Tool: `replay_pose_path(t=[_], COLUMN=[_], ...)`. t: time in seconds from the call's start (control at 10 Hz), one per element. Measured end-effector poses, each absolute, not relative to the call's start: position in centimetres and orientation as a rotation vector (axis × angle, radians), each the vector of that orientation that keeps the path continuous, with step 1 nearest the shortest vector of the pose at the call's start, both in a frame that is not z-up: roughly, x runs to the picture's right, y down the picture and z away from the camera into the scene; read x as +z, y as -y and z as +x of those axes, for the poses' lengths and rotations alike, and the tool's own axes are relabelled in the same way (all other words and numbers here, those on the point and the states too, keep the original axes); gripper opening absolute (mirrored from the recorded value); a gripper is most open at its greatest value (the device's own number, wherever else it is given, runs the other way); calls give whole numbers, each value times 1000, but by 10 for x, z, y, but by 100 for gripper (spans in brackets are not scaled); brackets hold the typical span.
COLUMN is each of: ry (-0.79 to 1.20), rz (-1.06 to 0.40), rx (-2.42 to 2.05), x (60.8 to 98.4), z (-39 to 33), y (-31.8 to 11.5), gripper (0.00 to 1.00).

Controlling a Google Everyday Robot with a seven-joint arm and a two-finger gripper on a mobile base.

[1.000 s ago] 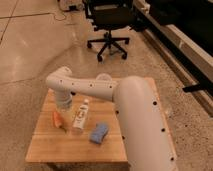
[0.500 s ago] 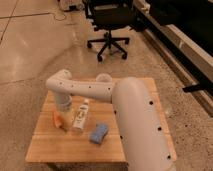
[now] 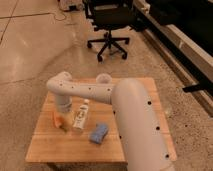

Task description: Place the pepper on the white sponge

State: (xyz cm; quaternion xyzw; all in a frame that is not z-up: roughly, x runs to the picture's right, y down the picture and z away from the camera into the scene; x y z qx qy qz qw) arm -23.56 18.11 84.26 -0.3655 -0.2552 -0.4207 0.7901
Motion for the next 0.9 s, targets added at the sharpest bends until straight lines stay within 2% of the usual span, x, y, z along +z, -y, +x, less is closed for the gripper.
replay_pose_path(t=[0.9], ry=[674], rz=[-700], rx=[-1193], x=[834], z=[-297], y=[-165], gripper=[65])
